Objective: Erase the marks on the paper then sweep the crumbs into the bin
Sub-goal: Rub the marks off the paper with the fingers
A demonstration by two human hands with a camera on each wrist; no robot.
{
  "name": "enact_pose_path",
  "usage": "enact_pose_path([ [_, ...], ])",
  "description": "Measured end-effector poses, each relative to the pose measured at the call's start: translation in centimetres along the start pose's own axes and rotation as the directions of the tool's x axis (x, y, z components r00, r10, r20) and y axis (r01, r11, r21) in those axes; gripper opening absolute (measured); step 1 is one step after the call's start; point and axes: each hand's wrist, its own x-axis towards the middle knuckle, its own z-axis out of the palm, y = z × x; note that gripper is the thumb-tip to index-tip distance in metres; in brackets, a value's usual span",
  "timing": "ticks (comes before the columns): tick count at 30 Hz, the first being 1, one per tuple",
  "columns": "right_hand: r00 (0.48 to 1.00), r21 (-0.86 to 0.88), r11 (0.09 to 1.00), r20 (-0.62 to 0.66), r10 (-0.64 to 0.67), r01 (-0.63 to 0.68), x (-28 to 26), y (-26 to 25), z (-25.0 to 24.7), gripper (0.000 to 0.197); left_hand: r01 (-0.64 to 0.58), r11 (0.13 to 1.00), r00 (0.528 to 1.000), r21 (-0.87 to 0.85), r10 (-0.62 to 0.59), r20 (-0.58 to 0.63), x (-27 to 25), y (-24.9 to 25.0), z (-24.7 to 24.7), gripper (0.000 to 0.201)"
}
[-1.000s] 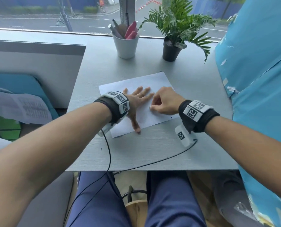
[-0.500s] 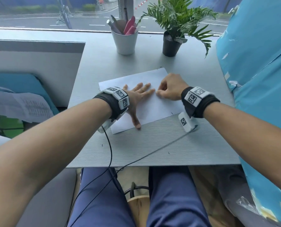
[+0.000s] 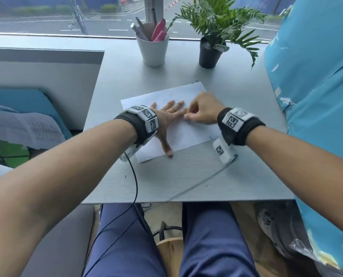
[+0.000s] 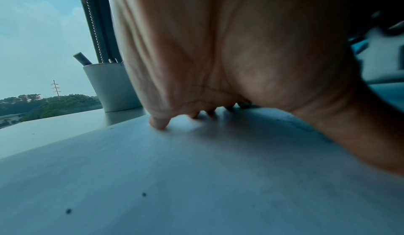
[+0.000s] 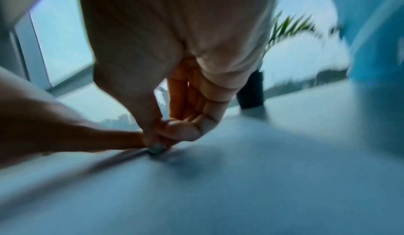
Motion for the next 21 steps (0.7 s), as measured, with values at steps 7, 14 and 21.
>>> enact_pose_path([
  [7, 0.987, -0.038, 0.993, 0.120, -0.110, 0.115, -1.8, -1.9, 1.7, 0.014, 0.005, 1.000, 1.000, 0.018, -0.005, 0.001, 0.0, 0.2, 0.0, 0.163],
  [14, 0.975, -0.011, 0.986, 0.151, -0.163, 0.167, -3.2, -3.2, 3.2, 0.012, -0.014, 1.000, 1.000, 0.001, 0.014, -0.012, 0.0, 0.1, -0.1, 0.164],
  [21, 0.990, -0.015, 0.993, 0.087, -0.112, 0.114, -2.5, -3.7, 2.9, 0.014, 0.003, 0.999, 1.000, 0.042, -0.003, 0.000, 0.0, 0.3, -0.1, 0.163],
])
